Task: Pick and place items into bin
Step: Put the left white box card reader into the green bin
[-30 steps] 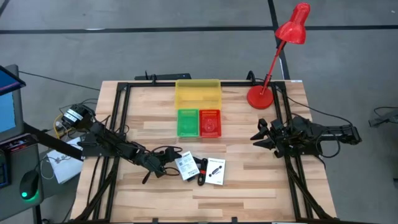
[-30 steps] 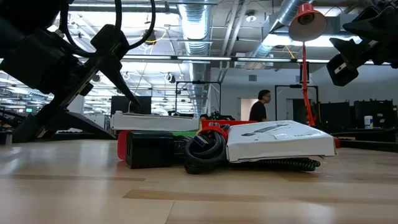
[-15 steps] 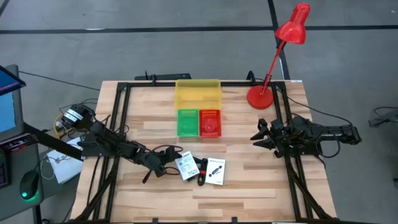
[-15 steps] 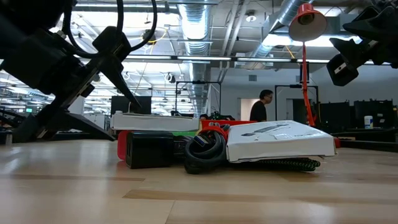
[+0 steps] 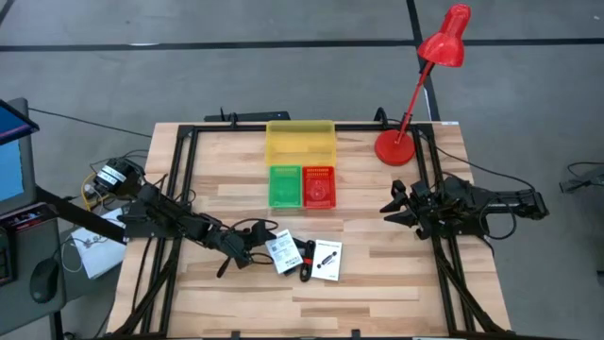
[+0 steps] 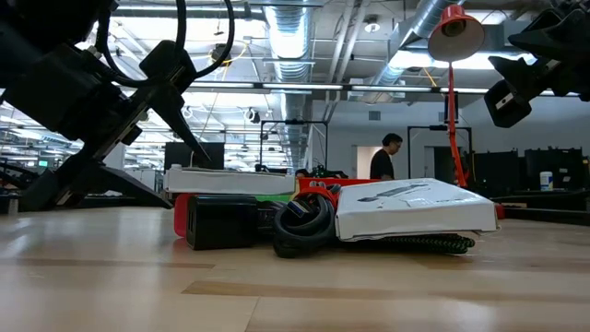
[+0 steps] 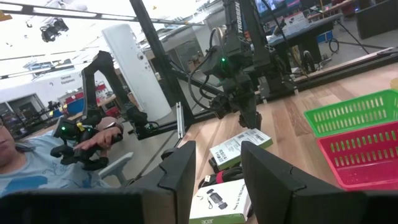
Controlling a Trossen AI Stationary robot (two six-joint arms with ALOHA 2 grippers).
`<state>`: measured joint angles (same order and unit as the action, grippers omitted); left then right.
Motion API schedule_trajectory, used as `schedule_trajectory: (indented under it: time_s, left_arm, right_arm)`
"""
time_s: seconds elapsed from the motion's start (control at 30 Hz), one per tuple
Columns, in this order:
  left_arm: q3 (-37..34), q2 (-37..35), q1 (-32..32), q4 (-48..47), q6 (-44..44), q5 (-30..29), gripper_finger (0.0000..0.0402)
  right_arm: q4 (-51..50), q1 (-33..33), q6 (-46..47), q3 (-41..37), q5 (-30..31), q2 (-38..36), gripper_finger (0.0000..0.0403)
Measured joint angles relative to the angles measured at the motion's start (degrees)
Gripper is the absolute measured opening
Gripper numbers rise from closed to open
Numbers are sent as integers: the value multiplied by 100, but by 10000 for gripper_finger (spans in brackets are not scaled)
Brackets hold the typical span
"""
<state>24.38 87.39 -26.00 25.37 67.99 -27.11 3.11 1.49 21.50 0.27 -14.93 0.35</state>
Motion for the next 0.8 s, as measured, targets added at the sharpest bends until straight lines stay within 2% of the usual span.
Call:
schedule_trajectory:
  time_s: [0.8]
  left_arm:
    - [0,0,-9,-3,0,-11,95]
  right_arm:
    - [-1,-1,1,0,-1,0,123]
